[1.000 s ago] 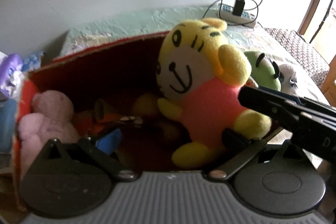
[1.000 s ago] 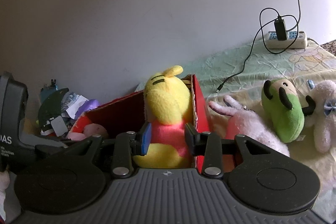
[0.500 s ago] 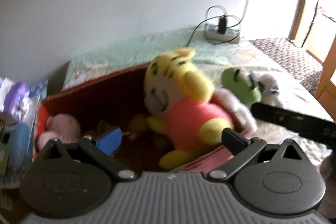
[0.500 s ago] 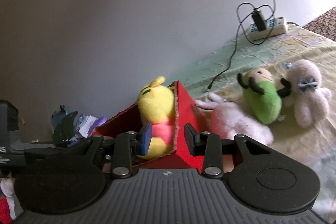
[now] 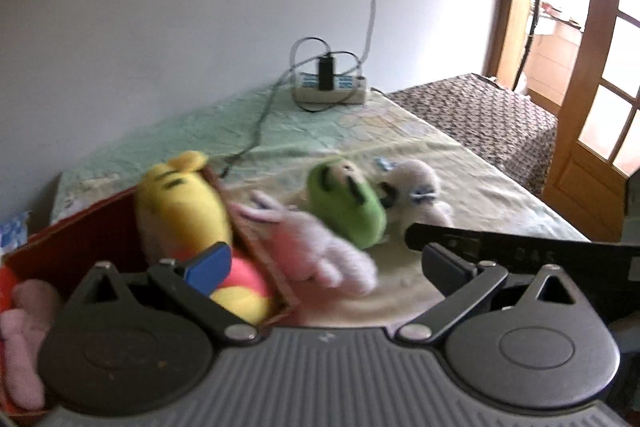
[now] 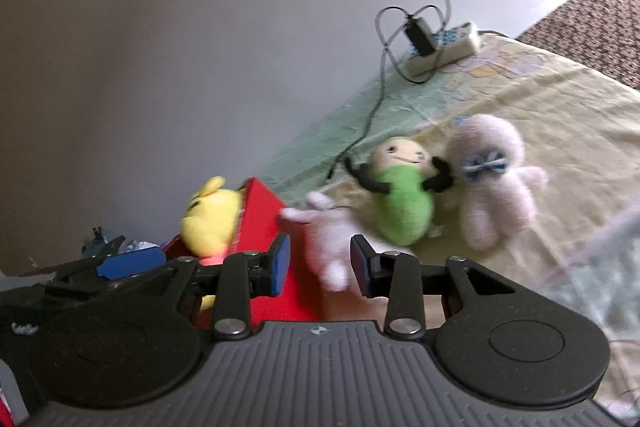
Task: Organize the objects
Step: 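Move the right gripper to the white plush with the blue bow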
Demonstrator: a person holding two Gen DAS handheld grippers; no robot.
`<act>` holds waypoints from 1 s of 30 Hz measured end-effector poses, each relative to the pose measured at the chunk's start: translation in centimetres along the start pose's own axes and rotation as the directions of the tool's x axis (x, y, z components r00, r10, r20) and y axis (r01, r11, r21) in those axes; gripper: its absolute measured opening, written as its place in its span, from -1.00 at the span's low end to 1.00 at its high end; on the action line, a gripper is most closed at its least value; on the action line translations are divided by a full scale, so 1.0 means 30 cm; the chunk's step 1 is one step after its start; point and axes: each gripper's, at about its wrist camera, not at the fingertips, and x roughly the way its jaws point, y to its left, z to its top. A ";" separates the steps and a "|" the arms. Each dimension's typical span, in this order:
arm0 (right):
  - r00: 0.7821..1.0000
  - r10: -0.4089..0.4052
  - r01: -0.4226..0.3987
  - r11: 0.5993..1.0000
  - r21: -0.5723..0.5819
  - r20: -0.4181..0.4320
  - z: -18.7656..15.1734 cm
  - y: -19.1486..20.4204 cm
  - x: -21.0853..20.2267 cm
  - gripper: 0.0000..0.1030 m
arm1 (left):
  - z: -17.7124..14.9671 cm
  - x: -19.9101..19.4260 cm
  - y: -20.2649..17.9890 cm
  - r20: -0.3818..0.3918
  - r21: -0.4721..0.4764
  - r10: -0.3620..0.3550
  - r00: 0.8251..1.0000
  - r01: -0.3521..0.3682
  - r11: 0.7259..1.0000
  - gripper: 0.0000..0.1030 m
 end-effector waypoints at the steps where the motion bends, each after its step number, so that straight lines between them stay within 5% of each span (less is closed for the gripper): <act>1: 1.000 -0.004 0.004 1.000 0.004 -0.008 0.009 -0.021 -0.003 -0.27 | 0.000 0.019 -0.019 -0.009 -0.002 -0.012 1.000 0.012 1.000 0.97; 9: 0.997 -0.039 0.042 0.998 0.040 -0.067 0.087 -0.199 -0.016 -0.30 | 0.010 0.209 -0.160 -0.121 -0.072 -0.110 0.987 0.101 0.992 0.90; 30: 0.979 -0.028 0.057 0.988 0.141 -0.202 0.251 -0.518 0.097 -0.28 | 0.034 0.584 -0.317 -0.247 -0.161 -0.178 0.952 0.141 0.977 0.77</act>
